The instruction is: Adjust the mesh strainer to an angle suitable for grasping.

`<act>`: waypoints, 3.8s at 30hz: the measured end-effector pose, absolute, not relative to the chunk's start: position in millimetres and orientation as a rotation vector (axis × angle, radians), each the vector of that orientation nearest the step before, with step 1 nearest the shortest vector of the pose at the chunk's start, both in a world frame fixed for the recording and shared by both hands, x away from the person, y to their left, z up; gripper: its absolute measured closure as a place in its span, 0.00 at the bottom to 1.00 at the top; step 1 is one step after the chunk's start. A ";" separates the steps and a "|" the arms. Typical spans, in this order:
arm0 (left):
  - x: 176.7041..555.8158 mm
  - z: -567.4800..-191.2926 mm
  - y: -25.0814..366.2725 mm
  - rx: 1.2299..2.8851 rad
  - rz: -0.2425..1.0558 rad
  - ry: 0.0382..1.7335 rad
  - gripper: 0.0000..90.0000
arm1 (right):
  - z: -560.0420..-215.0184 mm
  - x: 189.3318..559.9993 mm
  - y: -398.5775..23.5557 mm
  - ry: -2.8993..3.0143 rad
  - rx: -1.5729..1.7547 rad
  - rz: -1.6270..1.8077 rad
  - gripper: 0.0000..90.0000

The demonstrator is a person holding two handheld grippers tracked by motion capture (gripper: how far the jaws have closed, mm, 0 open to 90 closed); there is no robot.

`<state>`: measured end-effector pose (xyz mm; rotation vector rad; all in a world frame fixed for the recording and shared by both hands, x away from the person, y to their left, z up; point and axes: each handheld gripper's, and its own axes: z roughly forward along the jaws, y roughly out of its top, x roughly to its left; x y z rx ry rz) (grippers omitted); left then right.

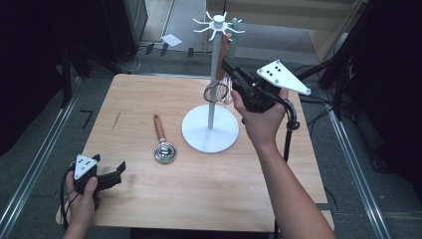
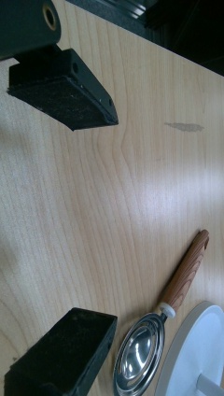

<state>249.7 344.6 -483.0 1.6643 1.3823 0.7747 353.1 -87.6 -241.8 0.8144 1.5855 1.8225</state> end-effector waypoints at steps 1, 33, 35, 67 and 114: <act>249.6 -483.0 344.7 1.664 0.775 1.382 0.07 | -240.2 353.3 -85.0 1.585 0.808 1.812 1.00; 249.2 -483.0 345.0 1.663 0.771 1.381 0.07 | -221.6 371.2 -83.6 1.500 0.847 1.716 1.00; 249.2 -483.0 345.0 1.664 0.772 1.381 0.07 | -221.6 372.7 -85.2 1.499 0.852 1.712 1.00; 248.1 -482.9 345.6 1.664 0.771 1.379 0.07 | -218.3 396.8 -98.8 1.474 0.938 1.683 1.00; 270.6 -467.7 304.4 1.683 0.760 1.325 0.53 | -387.3 325.4 -123.7 1.742 0.997 1.559 0.50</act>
